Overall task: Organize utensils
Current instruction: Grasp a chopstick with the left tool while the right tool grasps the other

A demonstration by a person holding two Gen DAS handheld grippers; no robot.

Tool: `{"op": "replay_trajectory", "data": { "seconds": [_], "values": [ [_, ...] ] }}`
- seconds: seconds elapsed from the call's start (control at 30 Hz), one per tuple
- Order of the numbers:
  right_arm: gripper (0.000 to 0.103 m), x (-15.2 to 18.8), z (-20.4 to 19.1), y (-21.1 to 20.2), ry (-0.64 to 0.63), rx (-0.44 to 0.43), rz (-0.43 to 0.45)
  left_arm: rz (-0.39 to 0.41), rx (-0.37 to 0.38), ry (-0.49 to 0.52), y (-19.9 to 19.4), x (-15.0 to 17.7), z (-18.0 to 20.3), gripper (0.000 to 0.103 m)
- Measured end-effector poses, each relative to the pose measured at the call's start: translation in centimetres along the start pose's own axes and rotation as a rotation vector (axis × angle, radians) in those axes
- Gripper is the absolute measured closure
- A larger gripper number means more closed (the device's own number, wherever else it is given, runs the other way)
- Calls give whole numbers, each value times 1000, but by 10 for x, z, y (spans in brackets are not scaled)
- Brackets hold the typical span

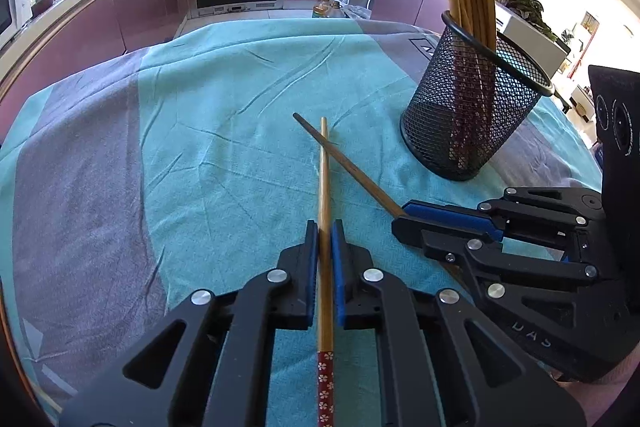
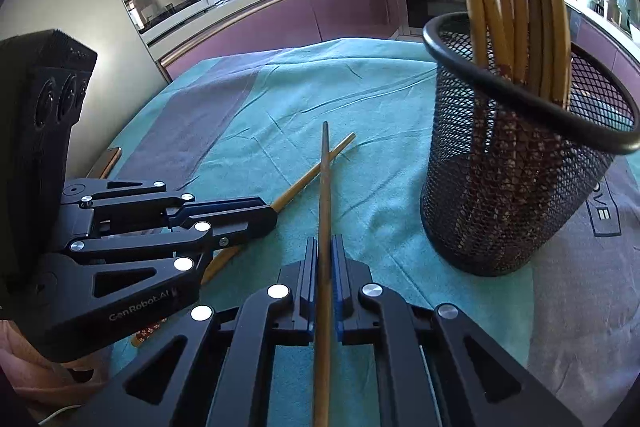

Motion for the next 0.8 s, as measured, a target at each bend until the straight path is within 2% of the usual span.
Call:
{"op": "replay_trajectory", "data": {
  "seconds": [0.37,0.8],
  "values": [
    [97,-8,-4,-27,-1,-46,79,52,30,-14,-27,-6,-9,95],
    [97,-15,-4,-59,-10,-54,146,98,77,-31,-54,-14,-1,96]
  ]
}}
Point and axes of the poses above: each gripper's, at about its wrist camera, not at the fingertips, and y roughly the way its jaws point, z to its right, x to its underside, the point moved 7 cm from there along y, roughly the way its jaws point, and after that the axes turned 4 degrees about z, right-handed, at the moved point
